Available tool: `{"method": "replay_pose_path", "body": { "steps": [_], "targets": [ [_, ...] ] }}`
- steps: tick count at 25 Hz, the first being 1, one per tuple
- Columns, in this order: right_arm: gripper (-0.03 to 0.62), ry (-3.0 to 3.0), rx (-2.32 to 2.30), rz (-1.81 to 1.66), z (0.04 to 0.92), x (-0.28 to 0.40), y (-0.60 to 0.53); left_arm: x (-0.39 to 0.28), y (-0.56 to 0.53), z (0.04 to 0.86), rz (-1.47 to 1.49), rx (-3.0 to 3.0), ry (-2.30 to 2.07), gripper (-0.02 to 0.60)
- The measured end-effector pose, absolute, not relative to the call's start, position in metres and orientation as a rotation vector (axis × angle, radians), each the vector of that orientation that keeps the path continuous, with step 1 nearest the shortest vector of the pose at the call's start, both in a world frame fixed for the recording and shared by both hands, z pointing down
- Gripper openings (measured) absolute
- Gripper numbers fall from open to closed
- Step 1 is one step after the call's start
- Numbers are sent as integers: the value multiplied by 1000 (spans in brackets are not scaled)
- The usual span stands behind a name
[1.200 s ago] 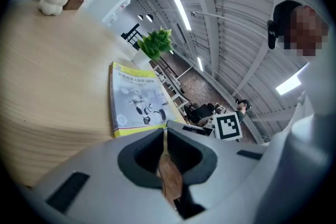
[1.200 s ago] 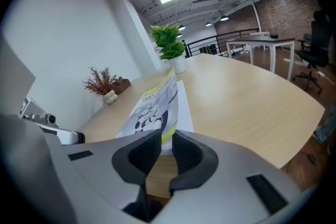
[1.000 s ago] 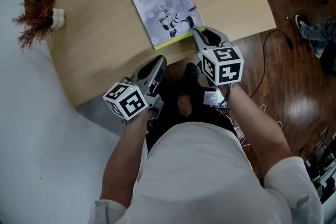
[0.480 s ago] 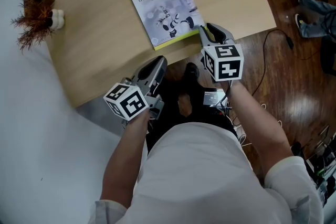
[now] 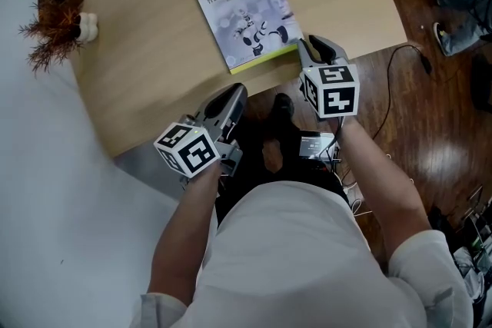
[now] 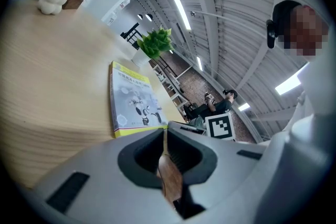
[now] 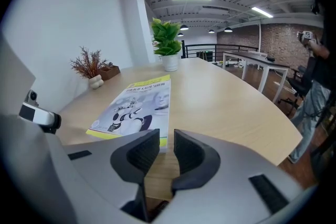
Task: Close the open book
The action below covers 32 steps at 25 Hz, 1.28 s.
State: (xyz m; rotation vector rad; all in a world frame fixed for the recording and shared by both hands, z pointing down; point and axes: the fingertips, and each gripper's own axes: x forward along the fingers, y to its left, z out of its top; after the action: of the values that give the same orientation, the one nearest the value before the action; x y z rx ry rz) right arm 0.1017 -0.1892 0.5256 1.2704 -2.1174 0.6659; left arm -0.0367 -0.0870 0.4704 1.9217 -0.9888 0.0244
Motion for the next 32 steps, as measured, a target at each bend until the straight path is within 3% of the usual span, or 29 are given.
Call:
{"method": "replay_pose_path", "body": {
  "steps": [32],
  "targets": [
    [66,-2140,1322,485,471,112,-174,-60,-73,431,-33,1998,-1032,0]
  ]
}}
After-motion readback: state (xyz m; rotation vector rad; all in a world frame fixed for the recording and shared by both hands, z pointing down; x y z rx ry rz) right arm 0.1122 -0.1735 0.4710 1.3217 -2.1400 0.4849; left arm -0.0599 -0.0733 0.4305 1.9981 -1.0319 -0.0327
